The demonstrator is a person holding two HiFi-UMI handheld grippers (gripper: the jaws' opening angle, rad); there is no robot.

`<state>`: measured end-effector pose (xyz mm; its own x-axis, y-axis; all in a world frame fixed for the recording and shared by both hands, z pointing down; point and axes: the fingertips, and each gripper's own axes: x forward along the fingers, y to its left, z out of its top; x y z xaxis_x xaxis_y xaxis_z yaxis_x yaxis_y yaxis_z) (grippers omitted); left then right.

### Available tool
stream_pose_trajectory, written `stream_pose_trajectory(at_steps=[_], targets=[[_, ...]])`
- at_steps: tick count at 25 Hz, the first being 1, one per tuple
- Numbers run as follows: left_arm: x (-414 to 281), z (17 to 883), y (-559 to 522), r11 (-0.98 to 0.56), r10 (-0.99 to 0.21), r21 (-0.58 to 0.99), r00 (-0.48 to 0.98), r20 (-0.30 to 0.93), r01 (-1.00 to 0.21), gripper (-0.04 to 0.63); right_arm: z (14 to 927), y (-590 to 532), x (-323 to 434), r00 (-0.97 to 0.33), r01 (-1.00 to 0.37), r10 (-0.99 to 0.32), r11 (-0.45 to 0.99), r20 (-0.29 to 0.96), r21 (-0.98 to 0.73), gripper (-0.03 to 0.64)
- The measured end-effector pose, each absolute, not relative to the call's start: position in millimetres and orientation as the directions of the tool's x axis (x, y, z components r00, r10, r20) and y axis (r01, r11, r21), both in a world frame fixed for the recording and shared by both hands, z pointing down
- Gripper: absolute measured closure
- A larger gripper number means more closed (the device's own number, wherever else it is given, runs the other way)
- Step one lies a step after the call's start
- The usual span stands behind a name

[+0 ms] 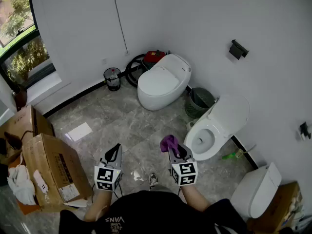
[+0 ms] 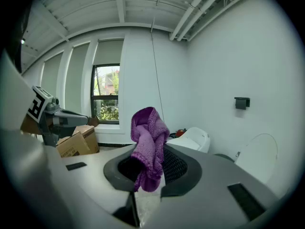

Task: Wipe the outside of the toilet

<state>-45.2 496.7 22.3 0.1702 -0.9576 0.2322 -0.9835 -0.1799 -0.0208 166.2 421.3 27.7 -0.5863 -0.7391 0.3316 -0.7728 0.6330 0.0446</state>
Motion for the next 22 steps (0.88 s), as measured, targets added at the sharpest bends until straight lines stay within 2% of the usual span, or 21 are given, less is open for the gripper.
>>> stream_pose_trajectory(at_steps=[15, 22], targets=[[-5.7, 35.1, 397.8, -0.123, -0.963, -0.005, 0.118, 0.242, -0.992, 0.592, 47.3, 304.4, 199.6, -0.628, -0.740, -0.697, 0.672, 0.347, 0.011, 0.532], [-23.1, 47.6, 351.3, -0.106, -0.958, 0.012, 0.105, 0.266, -0.994, 0.592, 66.7, 259.6, 193.9, -0.604, -0.753, -0.695, 0.658, 0.391, 0.004, 0.532]])
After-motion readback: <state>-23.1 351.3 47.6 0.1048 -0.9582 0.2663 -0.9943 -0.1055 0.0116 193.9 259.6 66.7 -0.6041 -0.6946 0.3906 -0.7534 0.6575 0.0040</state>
